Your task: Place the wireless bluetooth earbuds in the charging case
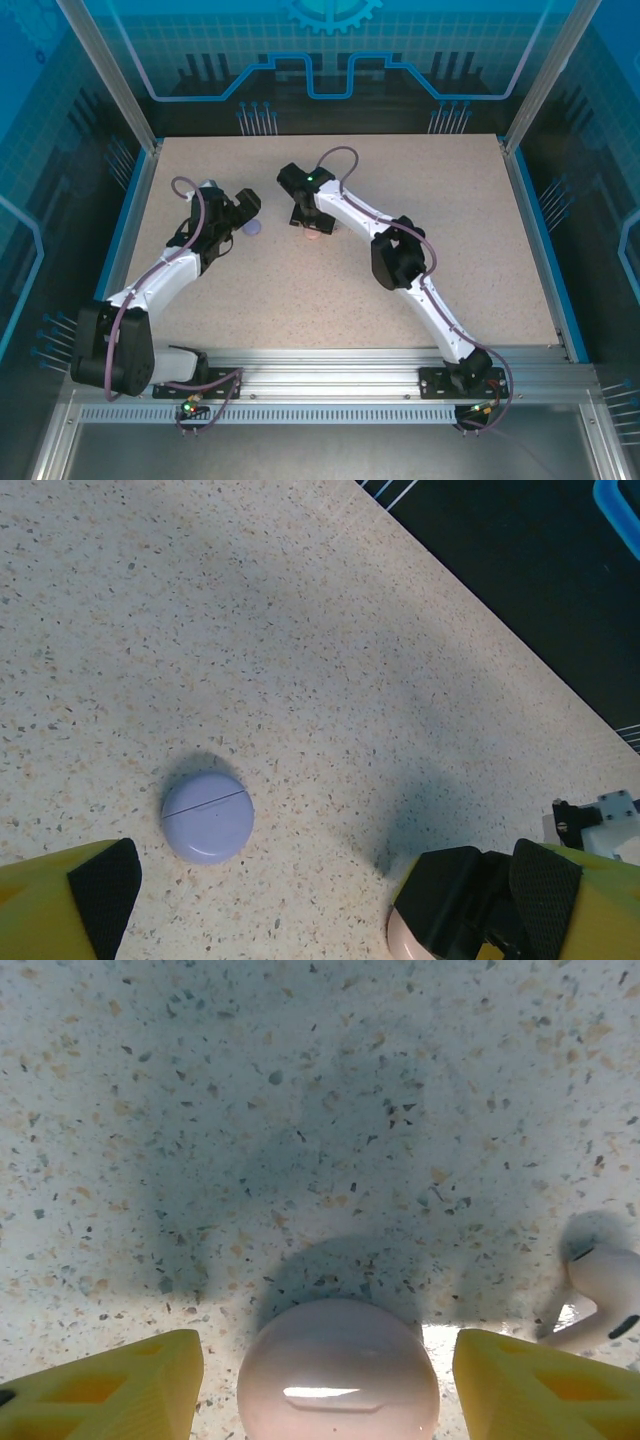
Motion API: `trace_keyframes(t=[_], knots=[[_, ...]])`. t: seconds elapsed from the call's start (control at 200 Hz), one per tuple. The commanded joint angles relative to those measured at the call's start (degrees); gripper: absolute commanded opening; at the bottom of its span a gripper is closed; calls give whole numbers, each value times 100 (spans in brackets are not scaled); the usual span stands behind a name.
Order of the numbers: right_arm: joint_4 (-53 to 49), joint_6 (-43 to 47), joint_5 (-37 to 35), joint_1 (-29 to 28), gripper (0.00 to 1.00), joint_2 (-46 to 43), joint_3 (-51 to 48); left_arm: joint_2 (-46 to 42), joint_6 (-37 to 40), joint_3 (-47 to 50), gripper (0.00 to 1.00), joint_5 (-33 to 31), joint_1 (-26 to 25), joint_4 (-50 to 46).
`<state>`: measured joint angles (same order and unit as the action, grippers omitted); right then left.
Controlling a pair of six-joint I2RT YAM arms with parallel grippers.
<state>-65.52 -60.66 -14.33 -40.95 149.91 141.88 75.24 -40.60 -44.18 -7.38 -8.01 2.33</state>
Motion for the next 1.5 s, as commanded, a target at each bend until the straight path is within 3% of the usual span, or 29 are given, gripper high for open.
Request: trace_keyframes(t=[0.0, 0.445, 0.655, 0.82, 1.006, 1.231, 1.491], knots=[[-151, -148, 65, -99, 67, 176, 231, 0, -36, 56, 99, 114, 83, 162], [-224, -124, 140, -205, 62, 386, 243, 16, -33, 79, 99, 276, 110, 136], [-166, 89, 223, -218, 53, 357, 160, -86, -163, 250, 99, 539, 116, 429], [-4, 286, 453, -253, 47, 184, 70, -238, -645, 355, 99, 618, 121, 418], [279, 417, 616, -336, 43, -408, -299, -653, -532, 501, 99, 974, 127, 58], [734, 393, 574, -328, 43, -1593, -1618, -1232, -523, 1019, 99, 1419, 107, 116], [1660, 57, 649, 0, 43, -3145, -4185, -1208, -805, 2097, 99, 2319, -204, 2199]])
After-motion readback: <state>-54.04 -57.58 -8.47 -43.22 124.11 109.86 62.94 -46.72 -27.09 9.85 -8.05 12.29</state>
